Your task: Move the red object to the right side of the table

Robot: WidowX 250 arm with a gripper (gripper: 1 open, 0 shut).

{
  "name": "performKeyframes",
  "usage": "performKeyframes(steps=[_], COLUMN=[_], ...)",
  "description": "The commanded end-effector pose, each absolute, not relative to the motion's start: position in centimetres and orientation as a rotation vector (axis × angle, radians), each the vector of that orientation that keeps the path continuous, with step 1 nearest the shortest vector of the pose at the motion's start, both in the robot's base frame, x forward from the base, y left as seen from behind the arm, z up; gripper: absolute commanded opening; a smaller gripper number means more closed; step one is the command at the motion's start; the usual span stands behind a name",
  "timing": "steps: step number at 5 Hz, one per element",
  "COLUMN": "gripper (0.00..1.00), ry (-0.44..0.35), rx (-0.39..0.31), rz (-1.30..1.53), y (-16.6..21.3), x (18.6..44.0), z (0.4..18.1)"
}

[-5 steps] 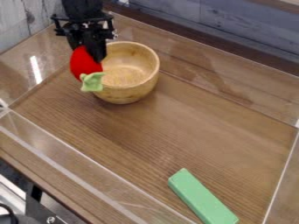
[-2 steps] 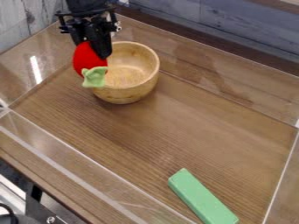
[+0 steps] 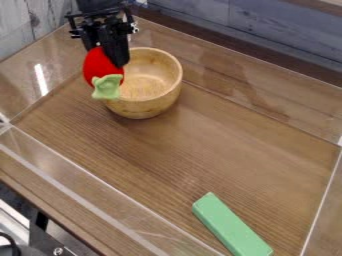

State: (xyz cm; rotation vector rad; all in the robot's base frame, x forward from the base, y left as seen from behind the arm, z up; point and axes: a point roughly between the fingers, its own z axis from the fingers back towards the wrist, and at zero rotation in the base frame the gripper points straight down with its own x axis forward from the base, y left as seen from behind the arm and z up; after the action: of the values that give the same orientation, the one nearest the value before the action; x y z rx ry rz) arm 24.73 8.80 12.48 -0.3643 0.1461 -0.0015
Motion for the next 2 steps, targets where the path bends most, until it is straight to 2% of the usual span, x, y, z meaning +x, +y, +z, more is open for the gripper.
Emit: performKeyframes(steps=[1,2], gripper=[0.00,0.00], ry=[0.070,0.082], rx=[-0.341,-0.359], rz=[-0.036,-0.055], y=[9.04,8.92], x=[25.16,24.98], z=[15.10,15.29])
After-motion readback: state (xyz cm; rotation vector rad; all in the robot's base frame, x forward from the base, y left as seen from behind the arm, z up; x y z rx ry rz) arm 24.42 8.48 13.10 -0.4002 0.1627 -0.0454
